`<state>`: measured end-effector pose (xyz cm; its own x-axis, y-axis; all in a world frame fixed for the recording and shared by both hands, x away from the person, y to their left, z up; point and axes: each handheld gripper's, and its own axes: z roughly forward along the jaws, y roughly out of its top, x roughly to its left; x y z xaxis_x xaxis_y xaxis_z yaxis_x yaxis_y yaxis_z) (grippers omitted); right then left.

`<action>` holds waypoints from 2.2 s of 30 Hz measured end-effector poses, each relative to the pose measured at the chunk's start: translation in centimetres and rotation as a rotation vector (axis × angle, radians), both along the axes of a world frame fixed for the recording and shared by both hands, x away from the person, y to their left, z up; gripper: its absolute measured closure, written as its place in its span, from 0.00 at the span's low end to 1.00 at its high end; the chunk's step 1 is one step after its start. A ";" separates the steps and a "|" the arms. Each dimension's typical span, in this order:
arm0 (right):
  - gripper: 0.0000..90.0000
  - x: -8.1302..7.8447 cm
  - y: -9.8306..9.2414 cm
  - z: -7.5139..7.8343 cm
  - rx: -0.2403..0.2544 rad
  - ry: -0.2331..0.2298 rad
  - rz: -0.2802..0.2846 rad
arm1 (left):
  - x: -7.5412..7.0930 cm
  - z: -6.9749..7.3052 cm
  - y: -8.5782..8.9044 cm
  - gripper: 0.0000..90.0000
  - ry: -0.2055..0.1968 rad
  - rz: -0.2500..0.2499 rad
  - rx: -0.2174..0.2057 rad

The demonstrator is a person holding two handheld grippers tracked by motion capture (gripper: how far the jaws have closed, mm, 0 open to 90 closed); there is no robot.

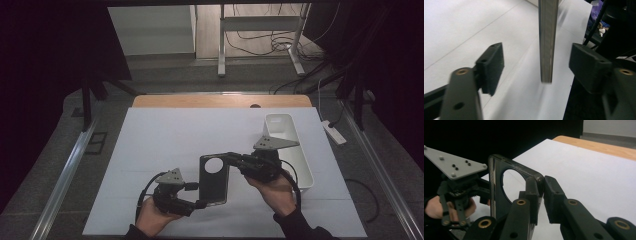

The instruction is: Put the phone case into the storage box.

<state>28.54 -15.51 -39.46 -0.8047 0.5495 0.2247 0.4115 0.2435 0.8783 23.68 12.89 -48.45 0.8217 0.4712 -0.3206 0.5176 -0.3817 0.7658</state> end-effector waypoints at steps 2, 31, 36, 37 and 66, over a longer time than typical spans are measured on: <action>0.91 0.0 -0.2 0.2 -0.002 -0.004 -0.007 | 0.0 0.1 0.2 0.23 -0.002 0.007 0.002; 0.91 1.4 -4.0 3.2 -0.043 -0.116 -0.122 | -3.5 -0.1 6.9 0.00 -0.100 0.199 0.074; 0.91 1.7 -4.8 3.7 -0.037 -0.133 -0.140 | -4.3 -0.3 8.2 0.00 -0.107 0.245 0.086; 0.91 1.9 -4.9 3.9 -0.037 -0.136 -0.145 | -4.5 -0.3 8.5 0.00 -0.109 0.256 0.088; 0.91 4.4 -7.9 6.1 -0.015 -0.146 -0.223 | -7.6 -1.5 13.1 0.00 -0.081 0.422 0.148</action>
<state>32.98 -23.44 -33.33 -0.6867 0.7193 0.1056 0.3258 0.1747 0.9292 16.08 25.97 -49.97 0.5676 0.8061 -0.1672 0.5922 -0.2587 0.7631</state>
